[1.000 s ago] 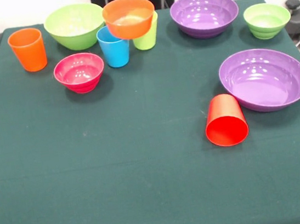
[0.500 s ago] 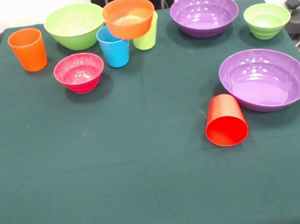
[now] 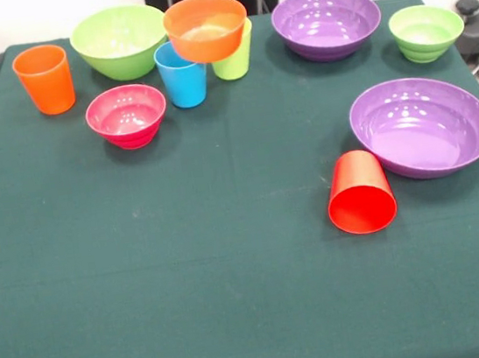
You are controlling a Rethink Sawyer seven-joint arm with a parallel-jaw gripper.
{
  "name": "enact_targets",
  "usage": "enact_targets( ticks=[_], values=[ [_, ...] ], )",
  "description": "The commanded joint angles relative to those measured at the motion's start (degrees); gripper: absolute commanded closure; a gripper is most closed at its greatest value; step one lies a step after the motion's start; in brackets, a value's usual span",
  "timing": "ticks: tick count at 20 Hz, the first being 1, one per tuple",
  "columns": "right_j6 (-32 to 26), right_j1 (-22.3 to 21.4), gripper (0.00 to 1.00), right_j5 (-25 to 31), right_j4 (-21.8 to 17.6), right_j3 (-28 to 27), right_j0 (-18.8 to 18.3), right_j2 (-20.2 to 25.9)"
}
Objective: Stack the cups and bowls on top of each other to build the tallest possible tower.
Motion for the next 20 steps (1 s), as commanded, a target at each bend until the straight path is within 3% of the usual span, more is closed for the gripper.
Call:
enact_targets(
  ticks=[1, 20],
  values=[
    [-8.03, 4.34, 1.0, 1.95, -5.98, -1.76, -1.73, 6.75],
    [-8.52, 9.91, 1.0, -0.73, -12.47, -5.58, -7.33, 12.09]
  ],
)
